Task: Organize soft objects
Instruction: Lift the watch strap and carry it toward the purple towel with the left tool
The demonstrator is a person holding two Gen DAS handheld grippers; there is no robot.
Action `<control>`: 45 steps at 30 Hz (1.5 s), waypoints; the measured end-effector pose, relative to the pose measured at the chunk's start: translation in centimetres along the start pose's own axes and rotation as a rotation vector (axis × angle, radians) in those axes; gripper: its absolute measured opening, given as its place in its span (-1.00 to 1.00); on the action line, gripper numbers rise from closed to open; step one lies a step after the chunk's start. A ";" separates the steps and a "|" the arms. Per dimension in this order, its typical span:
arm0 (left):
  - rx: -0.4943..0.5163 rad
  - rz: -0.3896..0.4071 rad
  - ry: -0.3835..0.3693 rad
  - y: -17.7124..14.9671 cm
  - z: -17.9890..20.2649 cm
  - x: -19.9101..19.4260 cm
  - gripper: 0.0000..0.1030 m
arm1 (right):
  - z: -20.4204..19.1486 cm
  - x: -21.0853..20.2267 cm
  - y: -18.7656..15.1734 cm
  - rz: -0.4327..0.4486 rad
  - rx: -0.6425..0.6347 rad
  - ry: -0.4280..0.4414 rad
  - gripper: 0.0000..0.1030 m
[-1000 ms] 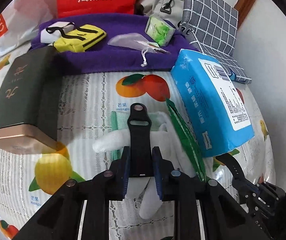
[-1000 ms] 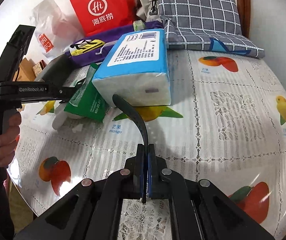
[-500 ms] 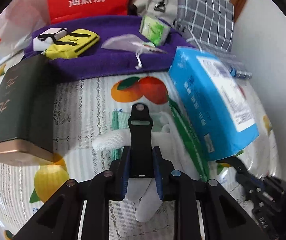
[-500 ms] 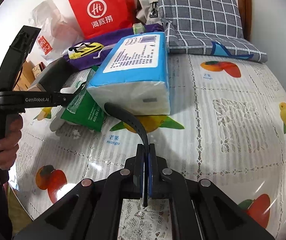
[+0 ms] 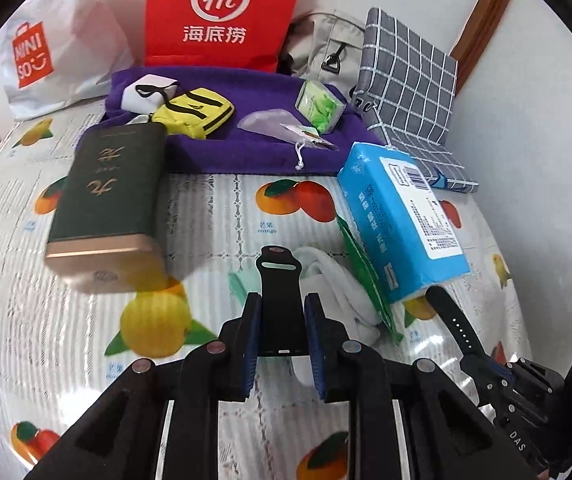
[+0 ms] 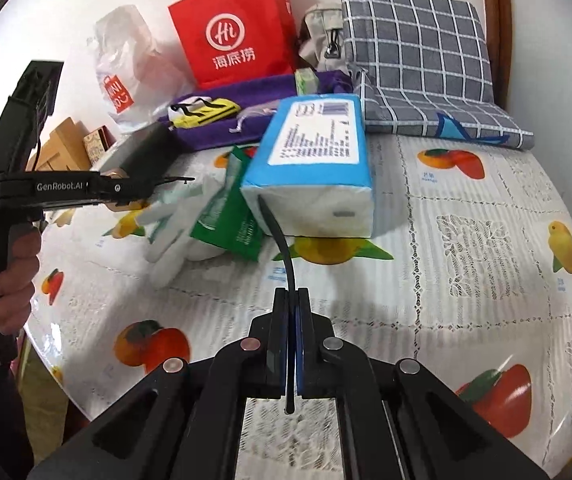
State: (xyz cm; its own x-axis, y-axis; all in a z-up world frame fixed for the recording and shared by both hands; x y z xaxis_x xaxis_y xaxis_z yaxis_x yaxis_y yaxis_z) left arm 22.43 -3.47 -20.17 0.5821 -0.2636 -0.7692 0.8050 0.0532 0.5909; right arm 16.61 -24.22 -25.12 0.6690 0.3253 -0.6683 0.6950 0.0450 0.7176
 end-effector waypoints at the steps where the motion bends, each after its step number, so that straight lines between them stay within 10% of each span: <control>1: -0.003 0.005 -0.002 0.0 -0.2 -0.3 -0.59 | -0.1 -0.3 0.0 0.002 0.001 -0.001 -0.94; 45: -0.022 0.157 -0.014 6.4 -3.3 -7.2 -0.59 | -3.1 -1.1 11.8 0.077 0.063 0.008 -0.94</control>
State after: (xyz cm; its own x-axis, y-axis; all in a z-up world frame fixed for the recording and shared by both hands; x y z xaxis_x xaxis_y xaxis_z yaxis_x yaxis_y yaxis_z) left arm 23.78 1.97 -11.70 0.6996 -0.2640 -0.6640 0.7064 0.1157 0.6983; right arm 23.27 -21.11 -15.37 0.7190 0.3333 -0.6098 0.6570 -0.0399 0.7529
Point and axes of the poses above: each gripper's, at about its wrist camera, not at the fingertips, and x roughly the way its jaws point, z to its right, y to its top, the point moved 5 cm from there along x, roughly the way its jaws point, and after that the axes turned 4 degrees about z, right-handed, at the moved point
